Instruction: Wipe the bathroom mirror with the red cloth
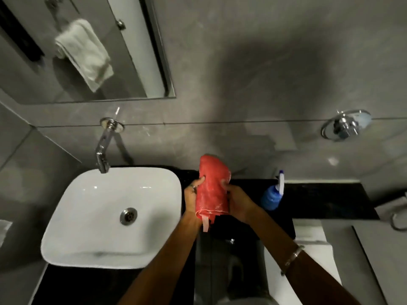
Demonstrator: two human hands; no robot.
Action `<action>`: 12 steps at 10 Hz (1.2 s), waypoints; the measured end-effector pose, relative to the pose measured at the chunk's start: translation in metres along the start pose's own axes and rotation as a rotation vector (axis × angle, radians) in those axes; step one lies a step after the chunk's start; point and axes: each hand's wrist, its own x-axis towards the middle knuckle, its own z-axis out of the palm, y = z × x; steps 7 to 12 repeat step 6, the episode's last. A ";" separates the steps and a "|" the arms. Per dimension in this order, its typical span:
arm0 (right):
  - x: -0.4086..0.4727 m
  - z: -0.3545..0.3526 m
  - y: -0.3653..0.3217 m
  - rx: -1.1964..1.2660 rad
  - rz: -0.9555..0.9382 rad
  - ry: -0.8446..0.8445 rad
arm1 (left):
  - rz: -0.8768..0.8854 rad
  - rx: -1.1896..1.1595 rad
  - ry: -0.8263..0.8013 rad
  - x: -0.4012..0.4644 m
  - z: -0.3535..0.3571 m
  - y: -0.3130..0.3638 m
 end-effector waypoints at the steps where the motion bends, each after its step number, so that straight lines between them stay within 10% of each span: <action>1: 0.008 -0.026 0.024 -0.064 0.040 0.068 | -0.077 0.258 0.062 0.012 0.007 -0.016; 3: 0.030 -0.079 0.059 -0.232 0.057 0.222 | -0.236 0.357 0.077 0.055 0.018 -0.062; 6: 0.082 -0.098 0.046 -0.804 0.020 0.330 | -0.006 0.741 0.222 0.091 0.011 -0.077; 12: 0.082 -0.098 0.046 -0.804 0.020 0.330 | -0.006 0.741 0.222 0.091 0.011 -0.077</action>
